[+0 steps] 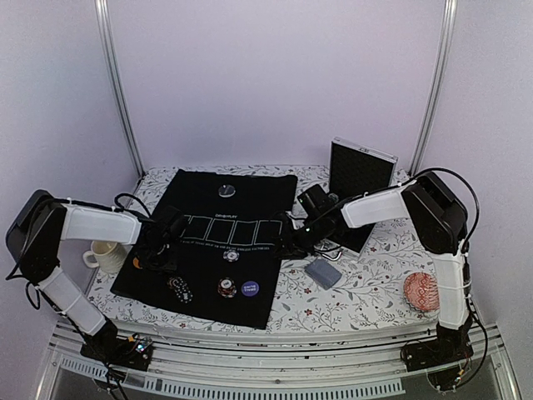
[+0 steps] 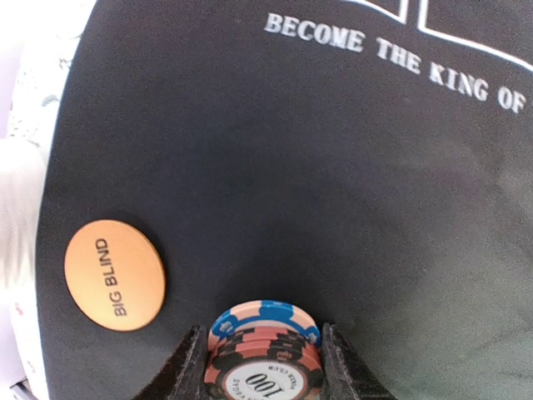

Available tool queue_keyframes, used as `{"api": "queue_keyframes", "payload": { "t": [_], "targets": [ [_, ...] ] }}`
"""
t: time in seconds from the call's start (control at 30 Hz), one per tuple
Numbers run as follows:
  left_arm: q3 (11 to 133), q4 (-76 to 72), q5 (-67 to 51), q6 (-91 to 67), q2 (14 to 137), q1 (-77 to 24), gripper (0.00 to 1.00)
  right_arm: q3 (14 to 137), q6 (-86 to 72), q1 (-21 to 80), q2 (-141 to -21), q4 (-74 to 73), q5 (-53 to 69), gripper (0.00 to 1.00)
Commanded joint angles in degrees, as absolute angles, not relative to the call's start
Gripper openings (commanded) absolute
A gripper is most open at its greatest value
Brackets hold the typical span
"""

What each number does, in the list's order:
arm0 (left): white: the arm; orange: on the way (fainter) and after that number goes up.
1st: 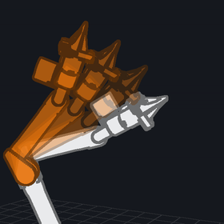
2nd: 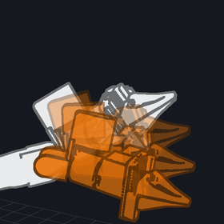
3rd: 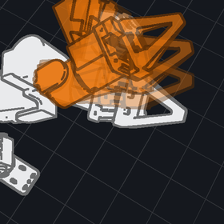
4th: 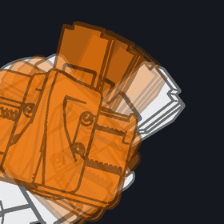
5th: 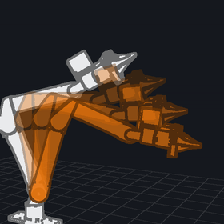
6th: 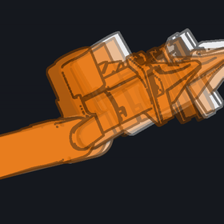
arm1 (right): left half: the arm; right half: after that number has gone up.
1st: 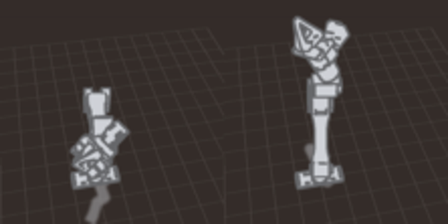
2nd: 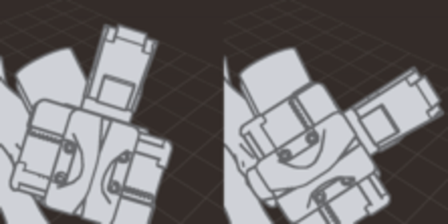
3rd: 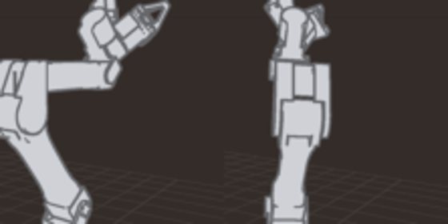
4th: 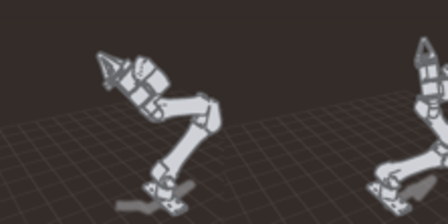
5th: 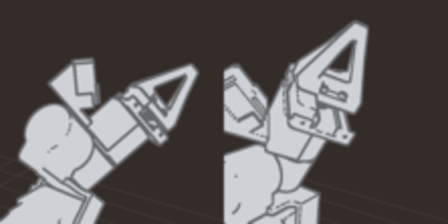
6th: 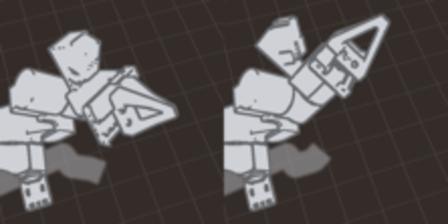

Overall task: Distribute texas hold em gaming equipment
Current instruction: Place the poker chips pile at the big blind area.

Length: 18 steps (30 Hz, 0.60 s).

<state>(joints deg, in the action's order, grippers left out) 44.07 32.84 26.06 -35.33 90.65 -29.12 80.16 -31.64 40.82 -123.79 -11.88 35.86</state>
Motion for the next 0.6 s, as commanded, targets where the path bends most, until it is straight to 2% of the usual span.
{"api": "queue_keyframes", "payload": {
  "t": [0.0,0.1,0.23,0.37,0.43,0.57],
  "targets": [
    [42.07,33.46,26.62,-34.00,90.90,-26.09,0.28,79.15,-34.53,41.22,-125.22,-7.69,33.95,0.28],
    [41.53,32.64,25.55,-33.46,90.13,-25.25,0.30,78.22,-34.78,41.18,-124.80,-7.66,32.57,0.25],
    [40.99,32.25,25.44,-32.86,89.29,-23.74,0.30,75.87,-35.19,41.27,-122.99,-8.52,29.75,0.24],
    [40.84,31.10,23.98,-31.46,89.17,-22.22,0.32,74.21,-34.42,41.66,-117.36,-11.90,23.05,0.30],
    [41.10,30.96,23.84,-31.16,89.38,-22.18,0.35,74.31,-33.75,41.90,-115.72,-13.32,20.15,0.32],
    [41.18,30.94,23.25,-30.97,88.53,-22.17,0.51,74.23,-33.72,42.19,-115.33,-12.67,16.85,0.40]
  ]
}}
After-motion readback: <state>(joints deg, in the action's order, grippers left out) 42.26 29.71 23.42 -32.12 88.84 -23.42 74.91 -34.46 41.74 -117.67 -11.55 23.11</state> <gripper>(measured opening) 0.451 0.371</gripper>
